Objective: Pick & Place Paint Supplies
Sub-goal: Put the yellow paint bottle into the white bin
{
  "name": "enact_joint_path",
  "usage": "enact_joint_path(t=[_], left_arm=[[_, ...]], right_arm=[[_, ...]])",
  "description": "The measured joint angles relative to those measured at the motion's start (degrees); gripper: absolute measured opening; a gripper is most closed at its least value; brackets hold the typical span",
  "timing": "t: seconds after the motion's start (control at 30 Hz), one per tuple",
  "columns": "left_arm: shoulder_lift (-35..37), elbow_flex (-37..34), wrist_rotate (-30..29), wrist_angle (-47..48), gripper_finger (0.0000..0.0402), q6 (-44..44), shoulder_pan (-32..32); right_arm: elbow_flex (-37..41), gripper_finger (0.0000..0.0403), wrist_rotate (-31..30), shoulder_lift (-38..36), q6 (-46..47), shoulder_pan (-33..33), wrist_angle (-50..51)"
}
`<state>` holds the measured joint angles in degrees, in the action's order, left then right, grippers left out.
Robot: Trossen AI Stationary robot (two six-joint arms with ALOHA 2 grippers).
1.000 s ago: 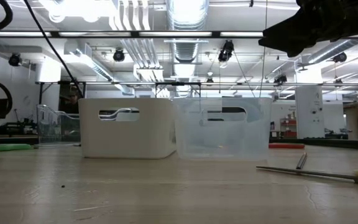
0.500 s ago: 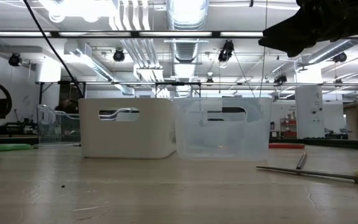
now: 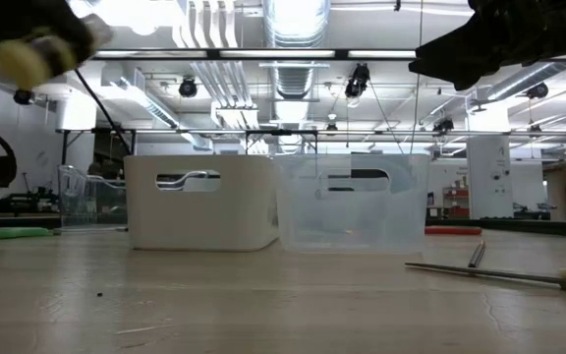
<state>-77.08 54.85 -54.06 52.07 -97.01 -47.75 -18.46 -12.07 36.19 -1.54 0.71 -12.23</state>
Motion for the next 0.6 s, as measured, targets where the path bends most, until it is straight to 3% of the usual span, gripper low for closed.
enact_joint_path(t=[0.1, 0.23, 0.37, 0.6], left_arm=[[0.0, -0.07, -3.85, -2.77, 0.0129, 4.3, 3.74], [-0.01, -0.11, -1.62, -12.46, 0.0129, 20.31, 10.51], [-0.75, -0.27, 4.71, -22.48, 0.013, 34.73, 17.74], [-2.94, -1.91, 17.4, -28.12, 0.013, 37.68, 28.8]], right_arm=[[0.0, 0.0244, -0.01, 0.02, 0.0, 0.02, 0.0], [0.0, 0.0244, -0.01, 0.01, 0.0, 0.01, 0.0], [0.0, 0.0244, 0.02, 0.02, 0.0, 0.02, 0.0], [0.0, 0.0244, 0.0, 0.0, 0.0, 0.02, 0.0]])
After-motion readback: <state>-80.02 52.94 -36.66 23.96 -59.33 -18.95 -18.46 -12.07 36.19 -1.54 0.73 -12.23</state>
